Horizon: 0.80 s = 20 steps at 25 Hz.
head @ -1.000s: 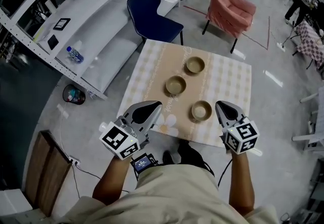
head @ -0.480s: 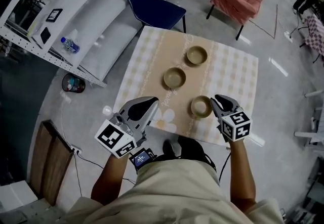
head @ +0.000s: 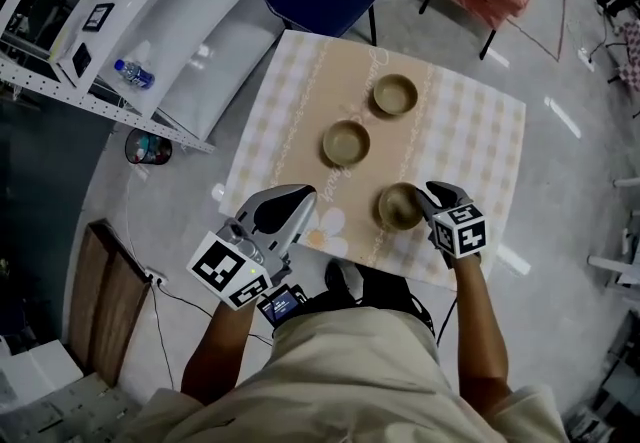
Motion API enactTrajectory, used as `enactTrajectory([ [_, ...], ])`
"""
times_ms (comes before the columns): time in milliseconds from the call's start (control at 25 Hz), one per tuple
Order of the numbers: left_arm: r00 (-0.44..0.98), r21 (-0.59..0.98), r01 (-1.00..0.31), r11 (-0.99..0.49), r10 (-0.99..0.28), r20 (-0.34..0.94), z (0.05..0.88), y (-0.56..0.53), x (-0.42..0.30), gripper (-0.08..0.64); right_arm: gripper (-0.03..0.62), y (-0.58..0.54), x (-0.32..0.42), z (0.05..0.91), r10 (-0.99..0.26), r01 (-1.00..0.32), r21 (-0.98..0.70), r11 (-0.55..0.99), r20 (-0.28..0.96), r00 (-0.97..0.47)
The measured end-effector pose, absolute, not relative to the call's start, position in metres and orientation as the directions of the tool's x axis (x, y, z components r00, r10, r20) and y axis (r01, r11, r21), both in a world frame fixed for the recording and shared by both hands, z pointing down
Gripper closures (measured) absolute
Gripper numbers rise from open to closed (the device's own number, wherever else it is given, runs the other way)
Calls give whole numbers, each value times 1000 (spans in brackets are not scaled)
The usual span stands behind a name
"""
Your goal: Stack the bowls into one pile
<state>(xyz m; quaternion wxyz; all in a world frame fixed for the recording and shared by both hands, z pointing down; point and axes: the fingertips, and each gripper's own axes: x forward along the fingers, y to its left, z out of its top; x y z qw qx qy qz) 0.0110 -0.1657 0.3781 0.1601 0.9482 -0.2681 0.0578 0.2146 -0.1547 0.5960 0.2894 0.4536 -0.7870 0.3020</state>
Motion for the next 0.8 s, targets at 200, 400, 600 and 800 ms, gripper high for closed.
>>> enactTrajectory([
  [200, 844, 283, -536, -796, -493, 211, 387, -171, 17, 555, 483, -153, 218, 628, -476, -881, -241, 407, 767, -430],
  [400, 832, 294, -555, -778, -511, 216, 396, -176, 16, 554, 483, -153, 218, 656, -421, -873, -264, 409, 795, -437],
  [600, 829, 319, -559, -766, -513, 222, 404, -182, 15, 554, 483, -152, 220, 668, -372, -875, -281, 394, 822, -431],
  [800, 824, 334, -566, -753, -519, 226, 411, -188, 12, 555, 563, -152, 220, 676, -330, -875, -300, 381, 839, -432],
])
